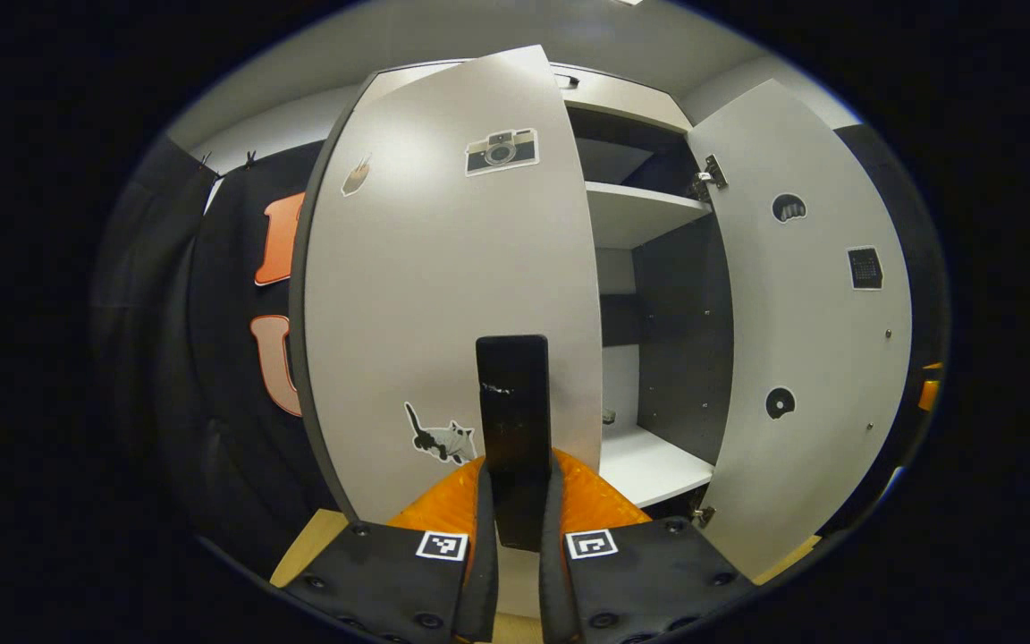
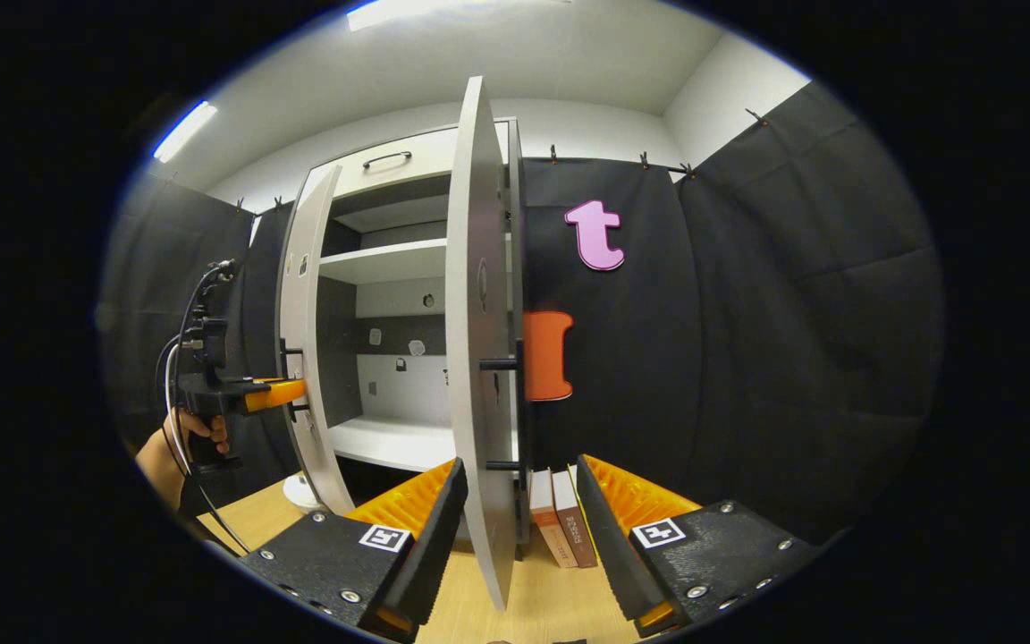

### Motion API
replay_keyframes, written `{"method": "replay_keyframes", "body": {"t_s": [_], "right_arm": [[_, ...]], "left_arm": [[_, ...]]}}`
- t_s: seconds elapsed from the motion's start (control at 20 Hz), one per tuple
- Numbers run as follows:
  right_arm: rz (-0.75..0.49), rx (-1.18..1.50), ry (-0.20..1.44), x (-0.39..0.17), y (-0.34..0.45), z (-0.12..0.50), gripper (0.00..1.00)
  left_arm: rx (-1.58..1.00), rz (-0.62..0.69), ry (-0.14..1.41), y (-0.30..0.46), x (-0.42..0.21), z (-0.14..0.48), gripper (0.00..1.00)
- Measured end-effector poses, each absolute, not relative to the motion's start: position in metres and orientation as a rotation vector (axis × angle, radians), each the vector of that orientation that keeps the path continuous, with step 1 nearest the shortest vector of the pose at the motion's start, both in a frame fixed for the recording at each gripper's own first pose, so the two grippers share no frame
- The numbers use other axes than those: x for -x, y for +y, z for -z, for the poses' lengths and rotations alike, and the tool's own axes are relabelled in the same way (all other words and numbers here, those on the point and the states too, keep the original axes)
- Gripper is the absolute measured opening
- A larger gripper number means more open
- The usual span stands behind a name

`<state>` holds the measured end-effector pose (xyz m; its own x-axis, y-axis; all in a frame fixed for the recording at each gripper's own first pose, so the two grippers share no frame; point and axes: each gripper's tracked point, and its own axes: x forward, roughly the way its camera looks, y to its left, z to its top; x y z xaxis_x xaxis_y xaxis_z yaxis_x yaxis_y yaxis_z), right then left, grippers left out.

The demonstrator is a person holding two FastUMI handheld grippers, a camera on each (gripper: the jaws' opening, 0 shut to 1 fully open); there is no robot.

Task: Open the right door of the double-door shoe cabinet with the right hand, and open the left door with the left hand.

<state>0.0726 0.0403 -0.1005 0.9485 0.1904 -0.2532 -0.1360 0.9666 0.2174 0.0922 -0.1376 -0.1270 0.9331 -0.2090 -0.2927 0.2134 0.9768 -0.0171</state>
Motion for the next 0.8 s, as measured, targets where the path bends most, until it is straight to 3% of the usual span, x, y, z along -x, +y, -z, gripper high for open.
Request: {"method": "replay_keyframes", "body": {"t_s": [0.7,0.75,0.8], "right_arm": [[-0.197,-0.18,0.243,-0.068,0.045,0.092,0.76],[-0.2,-0.181,0.243,-0.068,0.045,0.091,0.76],[-0.202,-0.183,0.241,-0.067,0.045,0.091,0.76]], "left_arm": [[-0.026,0.131,0.264,-0.073,-0.044,0.106,0.25],[-0.035,0.126,0.264,-0.071,-0.042,0.105,0.19],[-0.031,0.121,0.264,-0.066,-0.04,0.104,0.19]]}}
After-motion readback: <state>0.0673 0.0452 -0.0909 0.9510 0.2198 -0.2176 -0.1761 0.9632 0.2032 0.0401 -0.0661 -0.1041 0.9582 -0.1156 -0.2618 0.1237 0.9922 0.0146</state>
